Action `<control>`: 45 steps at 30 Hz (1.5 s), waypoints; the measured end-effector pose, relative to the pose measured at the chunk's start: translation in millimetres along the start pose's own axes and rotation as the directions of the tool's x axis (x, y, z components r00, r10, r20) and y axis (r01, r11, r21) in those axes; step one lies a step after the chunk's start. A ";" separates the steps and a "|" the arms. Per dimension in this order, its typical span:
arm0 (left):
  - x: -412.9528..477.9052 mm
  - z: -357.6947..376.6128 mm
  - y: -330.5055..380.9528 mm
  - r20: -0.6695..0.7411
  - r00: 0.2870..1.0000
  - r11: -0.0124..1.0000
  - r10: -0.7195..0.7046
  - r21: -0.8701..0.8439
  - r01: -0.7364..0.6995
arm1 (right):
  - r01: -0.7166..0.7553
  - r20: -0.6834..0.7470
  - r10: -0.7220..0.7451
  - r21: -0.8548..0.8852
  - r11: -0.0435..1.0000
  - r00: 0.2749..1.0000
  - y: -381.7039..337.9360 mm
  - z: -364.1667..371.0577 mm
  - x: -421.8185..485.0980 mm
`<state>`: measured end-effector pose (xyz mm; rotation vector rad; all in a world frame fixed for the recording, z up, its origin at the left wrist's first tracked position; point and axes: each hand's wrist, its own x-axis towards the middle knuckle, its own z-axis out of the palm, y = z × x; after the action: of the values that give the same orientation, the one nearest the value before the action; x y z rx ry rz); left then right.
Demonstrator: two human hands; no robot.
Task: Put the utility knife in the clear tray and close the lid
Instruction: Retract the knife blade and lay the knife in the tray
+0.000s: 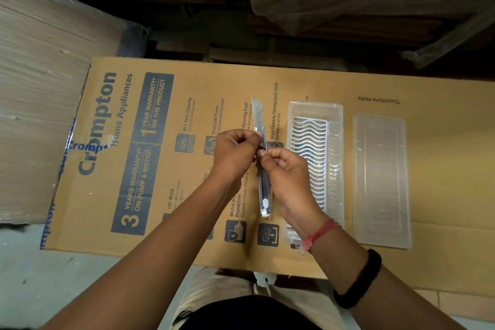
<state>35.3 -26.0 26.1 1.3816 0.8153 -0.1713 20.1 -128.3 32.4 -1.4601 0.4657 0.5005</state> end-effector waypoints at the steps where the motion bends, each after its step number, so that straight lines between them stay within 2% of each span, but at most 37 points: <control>1: -2.0 4.2 2.0 -0.011 1.000 1.000 0.018 0.009 -0.017 | 0.003 0.006 -0.003 0.026 1.000 1.000 -2.9 -3.9 -3.1; 6: -10.5 21.0 10.9 -0.001 0.994 0.992 0.107 0.069 -0.107 | 0.018 0.005 -0.018 0.014 1.000 1.000 -4.4 -25.0 -17.8; 11: -12.6 34.0 13.9 0.054 0.989 0.984 0.140 0.108 -0.145 | 0.004 -0.010 -0.003 0.035 0.999 1.000 -1.9 -46.7 -34.7; 16: -27.0 49.1 11.3 0.092 0.983 0.980 0.159 0.110 -0.169 | -0.006 -0.007 0.006 -0.016 1.000 1.000 7.2 -65.4 -45.1; 20: -34.1 57.5 5.8 0.181 0.972 0.970 0.152 0.160 -0.182 | -0.006 -0.029 0.006 -0.004 1.000 1.000 9.7 -79.0 -51.5; 25: -41.1 63.7 -0.8 0.307 0.947 0.932 0.096 0.306 -0.194 | -0.012 -0.038 0.011 -0.022 1.000 0.999 11.6 -89.4 -51.2; 35: -47.3 76.9 -6.0 0.251 0.961 0.919 0.118 0.339 -0.201 | 0.020 -0.120 -0.025 -0.039 0.999 0.992 15.3 -97.7 -53.5; 37: -47.4 80.5 -6.5 0.230 0.967 0.917 0.110 0.353 -0.188 | 0.044 -0.152 -0.062 -0.125 0.991 0.986 12.8 -99.3 -53.7; 39: -48.5 84.1 -7.0 0.221 0.969 0.912 0.113 0.364 -0.190 | 0.081 -0.163 -0.137 -0.307 0.948 0.977 10.1 -101.4 -52.0; 42: -49.5 90.0 -10.2 0.230 0.968 0.907 0.095 0.382 -0.180 | 0.131 -0.123 -0.242 -0.570 0.811 0.962 5.2 -104.0 -47.4; 45: -48.2 94.0 -15.5 0.219 0.973 0.902 0.078 0.400 -0.162 | 0.123 -0.096 -0.264 -0.701 0.703 0.960 8.0 -104.5 -38.8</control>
<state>30.4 -131.8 39.7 1.7805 0.5390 -0.3987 -15.7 -233.7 42.3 -2.2797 0.2662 0.3751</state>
